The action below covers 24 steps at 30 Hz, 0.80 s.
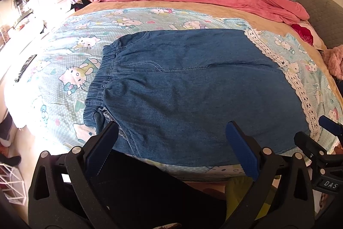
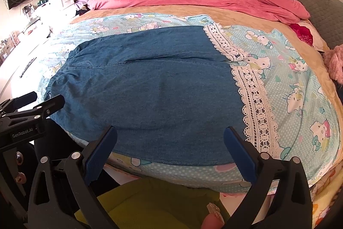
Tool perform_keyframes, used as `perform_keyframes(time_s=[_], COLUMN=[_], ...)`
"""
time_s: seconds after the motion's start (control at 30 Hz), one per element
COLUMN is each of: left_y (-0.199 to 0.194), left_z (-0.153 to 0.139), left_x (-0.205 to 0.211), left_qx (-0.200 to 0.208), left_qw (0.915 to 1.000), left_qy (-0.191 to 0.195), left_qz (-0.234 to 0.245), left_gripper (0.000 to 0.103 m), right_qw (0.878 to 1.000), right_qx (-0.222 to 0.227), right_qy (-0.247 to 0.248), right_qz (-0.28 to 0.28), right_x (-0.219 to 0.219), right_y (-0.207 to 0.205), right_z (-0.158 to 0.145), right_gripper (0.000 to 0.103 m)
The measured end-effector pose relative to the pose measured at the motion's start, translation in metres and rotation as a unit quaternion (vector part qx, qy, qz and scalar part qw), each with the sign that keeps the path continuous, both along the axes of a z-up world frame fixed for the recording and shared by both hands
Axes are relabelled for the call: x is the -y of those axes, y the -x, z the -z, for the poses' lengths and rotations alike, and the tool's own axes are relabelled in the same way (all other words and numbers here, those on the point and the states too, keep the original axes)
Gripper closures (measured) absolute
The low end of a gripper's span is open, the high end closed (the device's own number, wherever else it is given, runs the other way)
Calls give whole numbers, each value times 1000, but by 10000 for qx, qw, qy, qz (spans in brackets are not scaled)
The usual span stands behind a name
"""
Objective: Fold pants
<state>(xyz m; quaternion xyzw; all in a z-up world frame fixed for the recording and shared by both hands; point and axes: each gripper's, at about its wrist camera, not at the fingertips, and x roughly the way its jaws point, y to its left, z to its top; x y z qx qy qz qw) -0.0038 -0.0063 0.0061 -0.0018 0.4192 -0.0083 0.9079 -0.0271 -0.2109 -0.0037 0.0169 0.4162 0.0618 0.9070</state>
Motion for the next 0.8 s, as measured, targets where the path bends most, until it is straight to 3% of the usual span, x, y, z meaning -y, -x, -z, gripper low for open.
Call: perform_keyframes(time_s=[0.8], left_y=[-7], left_z=[9], left_x=[-7], left_qx=[-119], left_qw=[9999], left_qy=[47], left_qz=[-49], left_gripper=[9], right_qw=[9999], right_qx=[-75], right_qy=[75], right_qz=[-52], right_x=[-6], right_y=[-7], right_z=[4], right_gripper=[4])
